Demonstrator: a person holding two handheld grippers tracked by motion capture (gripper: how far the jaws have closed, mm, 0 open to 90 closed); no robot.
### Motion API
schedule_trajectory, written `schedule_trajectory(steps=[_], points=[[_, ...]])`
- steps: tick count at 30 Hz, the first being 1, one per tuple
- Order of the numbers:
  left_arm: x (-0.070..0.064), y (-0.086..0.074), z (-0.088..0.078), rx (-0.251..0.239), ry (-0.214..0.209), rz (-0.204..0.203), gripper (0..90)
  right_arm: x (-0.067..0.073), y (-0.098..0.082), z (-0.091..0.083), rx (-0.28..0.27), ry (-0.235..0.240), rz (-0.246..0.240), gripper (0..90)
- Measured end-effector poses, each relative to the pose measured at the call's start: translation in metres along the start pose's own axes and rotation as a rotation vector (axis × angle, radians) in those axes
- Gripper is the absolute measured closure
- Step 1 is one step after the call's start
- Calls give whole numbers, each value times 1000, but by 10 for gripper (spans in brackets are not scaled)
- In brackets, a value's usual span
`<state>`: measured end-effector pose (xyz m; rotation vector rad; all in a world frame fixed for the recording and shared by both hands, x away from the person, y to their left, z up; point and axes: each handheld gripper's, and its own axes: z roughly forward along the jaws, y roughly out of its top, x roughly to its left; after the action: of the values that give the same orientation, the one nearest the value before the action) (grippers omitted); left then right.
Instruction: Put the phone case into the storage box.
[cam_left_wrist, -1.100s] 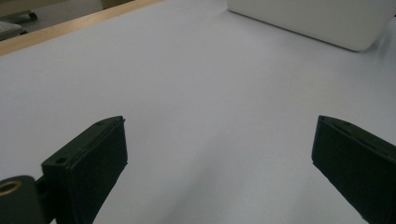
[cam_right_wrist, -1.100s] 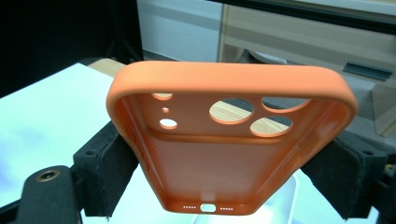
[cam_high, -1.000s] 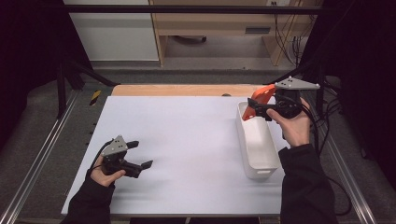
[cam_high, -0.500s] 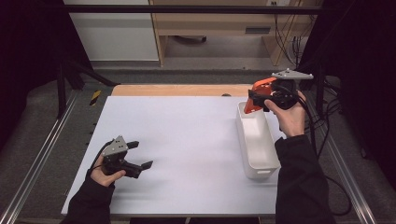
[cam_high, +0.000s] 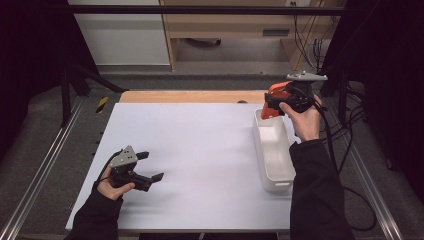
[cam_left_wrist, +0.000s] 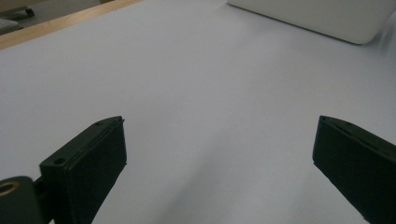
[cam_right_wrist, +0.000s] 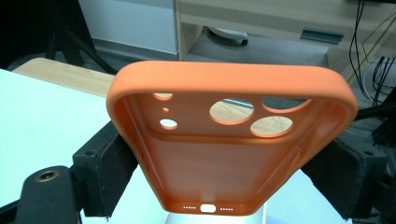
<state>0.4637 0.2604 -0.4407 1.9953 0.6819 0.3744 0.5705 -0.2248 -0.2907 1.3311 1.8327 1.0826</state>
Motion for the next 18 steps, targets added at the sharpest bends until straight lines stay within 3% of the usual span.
schedule_trajectory(steps=[18], points=[[0, 0, 1, 7, -2, 9, 24, 0, -1, 29, 51, -70, 18, 159]])
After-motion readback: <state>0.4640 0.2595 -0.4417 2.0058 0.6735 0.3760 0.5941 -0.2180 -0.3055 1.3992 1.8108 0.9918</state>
